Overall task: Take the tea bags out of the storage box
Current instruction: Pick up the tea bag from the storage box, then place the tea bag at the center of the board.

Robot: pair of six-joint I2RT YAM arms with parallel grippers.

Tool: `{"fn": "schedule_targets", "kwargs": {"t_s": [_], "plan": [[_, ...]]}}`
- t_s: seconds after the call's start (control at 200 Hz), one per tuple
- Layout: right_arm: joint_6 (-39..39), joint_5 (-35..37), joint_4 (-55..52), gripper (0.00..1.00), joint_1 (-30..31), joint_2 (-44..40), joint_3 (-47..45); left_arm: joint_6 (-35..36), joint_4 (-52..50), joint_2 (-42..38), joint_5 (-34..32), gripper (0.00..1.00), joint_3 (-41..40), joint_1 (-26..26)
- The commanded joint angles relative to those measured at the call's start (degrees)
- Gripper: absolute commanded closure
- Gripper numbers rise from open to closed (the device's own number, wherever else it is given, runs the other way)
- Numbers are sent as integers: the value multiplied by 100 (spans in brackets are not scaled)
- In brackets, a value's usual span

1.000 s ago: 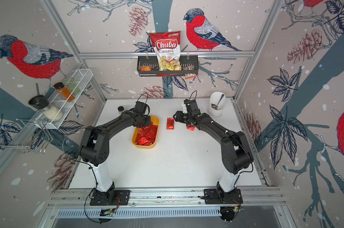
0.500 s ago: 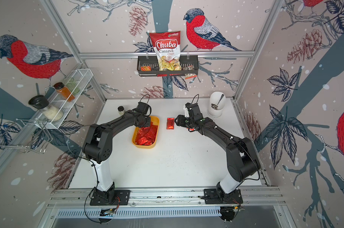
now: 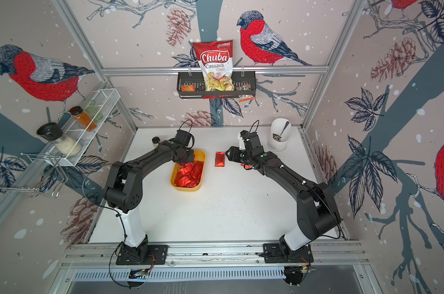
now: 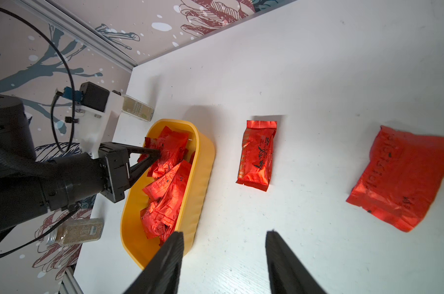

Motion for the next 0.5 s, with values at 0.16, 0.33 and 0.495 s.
{"fn": "schedule_targets", "kwargs": {"t_s": [0.16, 0.33, 0.495], "plan": [[-159, 188, -258, 43, -71, -550, -113, -270, -340, -933, 59, 100, 179, -36], [-239, 210, -458, 43, -266, -1012, -305, -864, 40, -1315, 763, 100, 83, -212], [-302, 248, -619, 41, -526, -1593, -644, -1689, 1065, -1132, 1321, 100, -162, -842]]}}
